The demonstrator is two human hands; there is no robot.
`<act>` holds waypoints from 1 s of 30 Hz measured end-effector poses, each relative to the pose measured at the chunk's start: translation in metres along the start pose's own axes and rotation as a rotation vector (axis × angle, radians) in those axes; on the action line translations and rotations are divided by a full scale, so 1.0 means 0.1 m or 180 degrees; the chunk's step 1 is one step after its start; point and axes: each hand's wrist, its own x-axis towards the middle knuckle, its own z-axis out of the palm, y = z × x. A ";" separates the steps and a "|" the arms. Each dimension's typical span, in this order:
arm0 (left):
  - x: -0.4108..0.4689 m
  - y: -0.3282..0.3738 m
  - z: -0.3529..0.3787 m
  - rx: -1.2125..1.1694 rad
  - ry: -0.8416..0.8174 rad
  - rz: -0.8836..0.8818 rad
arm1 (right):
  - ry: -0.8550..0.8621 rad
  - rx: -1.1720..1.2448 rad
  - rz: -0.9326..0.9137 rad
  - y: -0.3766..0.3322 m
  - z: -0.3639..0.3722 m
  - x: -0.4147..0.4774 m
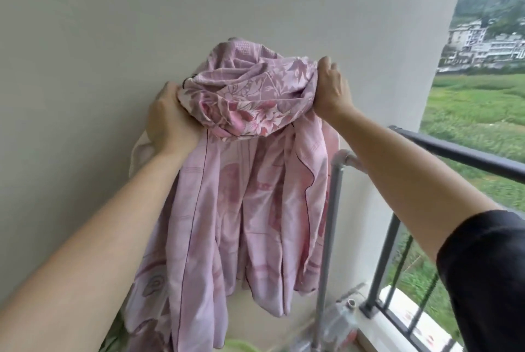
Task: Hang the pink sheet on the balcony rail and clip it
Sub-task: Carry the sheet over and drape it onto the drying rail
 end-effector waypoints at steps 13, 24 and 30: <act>-0.69 1.21 0.17 -0.0697 -0.0918 0.1120 | 0.0199 -0.1194 0.0639 0.87 -1.82 -0.79; -1.93 2.22 -0.15 -0.1872 -0.1825 0.1538 | 0.0391 -0.2346 0.1861 1.31 -3.46 -2.44; -2.51 2.53 -0.57 -0.1705 -0.2010 0.1494 | -0.0727 -0.2295 0.2591 1.25 -4.03 -3.22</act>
